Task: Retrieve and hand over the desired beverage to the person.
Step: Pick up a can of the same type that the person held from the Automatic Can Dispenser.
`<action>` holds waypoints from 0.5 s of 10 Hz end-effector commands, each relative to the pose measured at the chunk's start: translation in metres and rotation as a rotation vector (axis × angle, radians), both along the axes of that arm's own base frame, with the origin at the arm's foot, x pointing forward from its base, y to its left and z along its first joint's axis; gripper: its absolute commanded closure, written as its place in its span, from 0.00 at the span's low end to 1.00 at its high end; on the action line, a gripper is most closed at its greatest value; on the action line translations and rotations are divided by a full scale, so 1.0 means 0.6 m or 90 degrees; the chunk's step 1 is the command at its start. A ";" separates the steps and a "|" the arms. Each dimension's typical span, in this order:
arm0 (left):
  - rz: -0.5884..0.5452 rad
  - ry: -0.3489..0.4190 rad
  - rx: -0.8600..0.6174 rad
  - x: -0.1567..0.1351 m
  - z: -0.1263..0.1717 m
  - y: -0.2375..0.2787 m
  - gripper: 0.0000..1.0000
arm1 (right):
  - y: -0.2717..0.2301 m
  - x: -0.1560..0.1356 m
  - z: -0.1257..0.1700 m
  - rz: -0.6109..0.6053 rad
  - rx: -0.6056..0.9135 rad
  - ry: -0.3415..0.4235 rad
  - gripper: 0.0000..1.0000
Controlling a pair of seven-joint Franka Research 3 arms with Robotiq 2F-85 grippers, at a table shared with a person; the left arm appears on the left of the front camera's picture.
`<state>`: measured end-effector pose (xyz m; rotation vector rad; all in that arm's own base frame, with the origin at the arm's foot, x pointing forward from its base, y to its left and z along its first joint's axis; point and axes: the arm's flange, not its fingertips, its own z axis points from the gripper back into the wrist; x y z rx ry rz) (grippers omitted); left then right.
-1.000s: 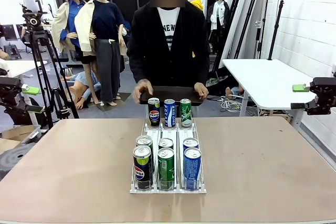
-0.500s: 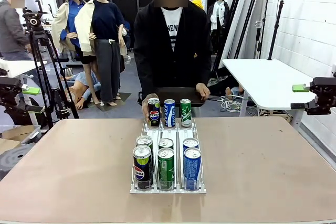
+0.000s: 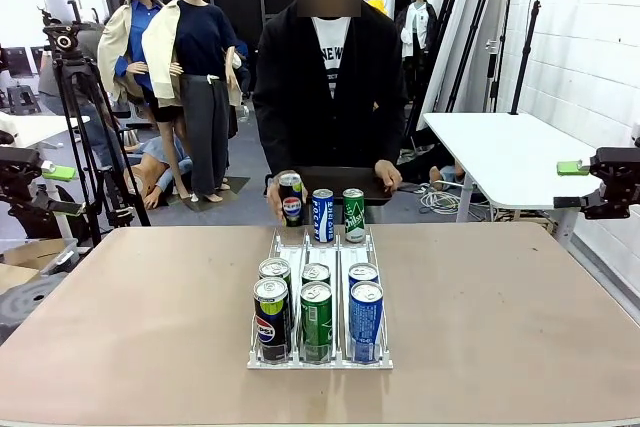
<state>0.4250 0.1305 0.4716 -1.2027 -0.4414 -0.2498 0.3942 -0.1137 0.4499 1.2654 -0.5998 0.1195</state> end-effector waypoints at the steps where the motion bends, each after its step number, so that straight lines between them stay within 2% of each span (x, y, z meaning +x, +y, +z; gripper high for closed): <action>1: 0.002 -0.002 0.000 -0.002 0.001 0.001 0.00 | 0.001 -0.001 0.001 -0.003 -0.003 -0.001 0.00; 5: 0.002 -0.002 0.000 -0.002 0.001 0.001 0.00 | 0.001 -0.001 0.001 -0.003 -0.003 -0.001 0.00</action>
